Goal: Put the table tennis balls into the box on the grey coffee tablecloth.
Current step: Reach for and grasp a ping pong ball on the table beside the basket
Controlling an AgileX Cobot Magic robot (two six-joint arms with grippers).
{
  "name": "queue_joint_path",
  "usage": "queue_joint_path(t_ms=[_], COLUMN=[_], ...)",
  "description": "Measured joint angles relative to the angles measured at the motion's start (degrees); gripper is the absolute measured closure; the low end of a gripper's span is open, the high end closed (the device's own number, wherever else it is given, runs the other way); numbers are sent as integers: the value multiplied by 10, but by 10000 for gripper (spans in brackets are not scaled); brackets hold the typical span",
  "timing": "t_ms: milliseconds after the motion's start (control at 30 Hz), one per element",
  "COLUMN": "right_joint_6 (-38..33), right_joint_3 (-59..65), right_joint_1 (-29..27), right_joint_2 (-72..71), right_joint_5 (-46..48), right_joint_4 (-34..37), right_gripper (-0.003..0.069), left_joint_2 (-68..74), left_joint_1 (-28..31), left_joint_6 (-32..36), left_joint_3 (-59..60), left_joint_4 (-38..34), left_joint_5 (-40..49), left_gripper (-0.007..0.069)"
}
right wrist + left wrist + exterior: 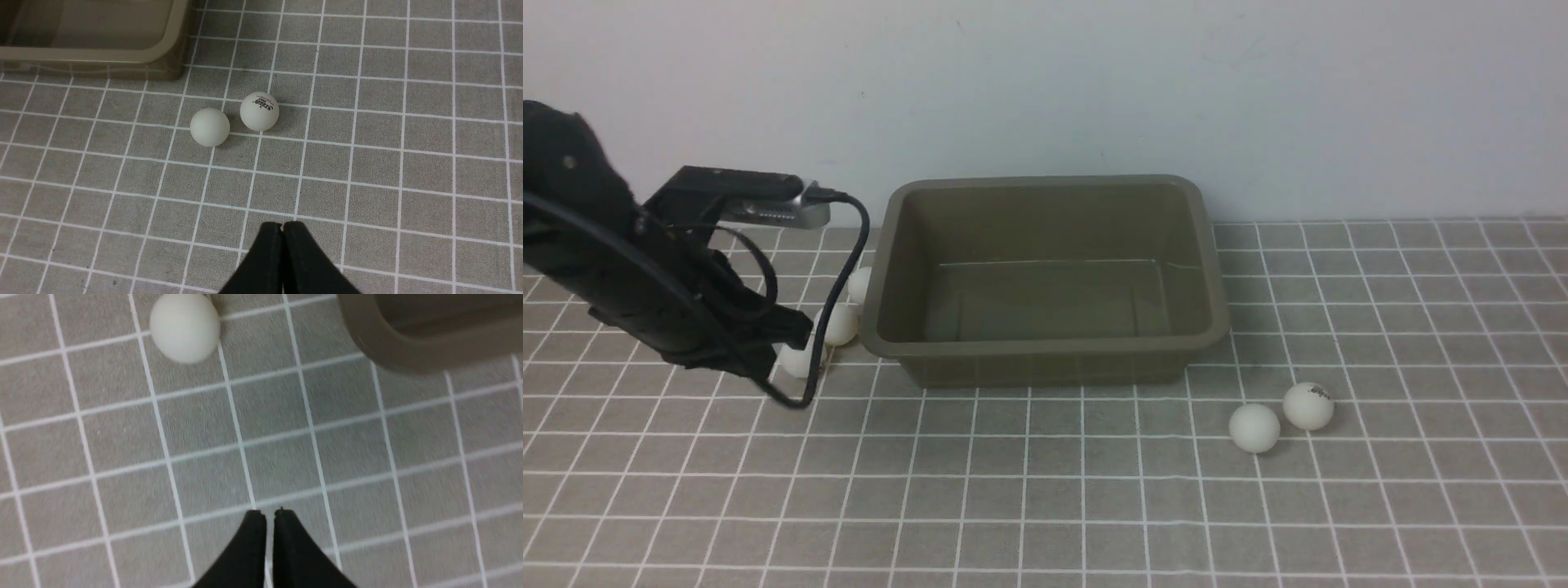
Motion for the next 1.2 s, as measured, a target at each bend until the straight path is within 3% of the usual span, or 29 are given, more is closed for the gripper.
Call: queue_joint_path(t_ms=[33,200,233,300,433,833,900,1000,1200], right_joint_6=[0,0,0,0,0,0,4,17,39], right_joint_3=[0,0,0,0,0,-1,-1,-3,-10], right_joint_1=[0,0,0,0,0,0,0,0,0], right_joint_2=[1,0,0,0,0,0,1,14,68], right_joint_5=[0,0,0,0,0,0,0,0,4], right_joint_4=[0,0,0,0,0,10,11,3,-10], right_gripper=[673,673,673,673,673,673,673,673,671], left_joint_2=[9,110,110,137,174,255,259,261,258], left_joint_1=[1,23,23,28,27,27,27,27,27], left_joint_6=[-1,-5,-5,-6,-5,3,4,8,19], left_joint_3=[-10,-99,-102,-129,-152,-157,-158,-158,-161], left_joint_4=[0,1,1,2,1,16,16,16,20], left_joint_5=[1,19,20,19,2,-75,-80,-80,-38], left_gripper=[580,367,367,256,151,137,158,281,279])
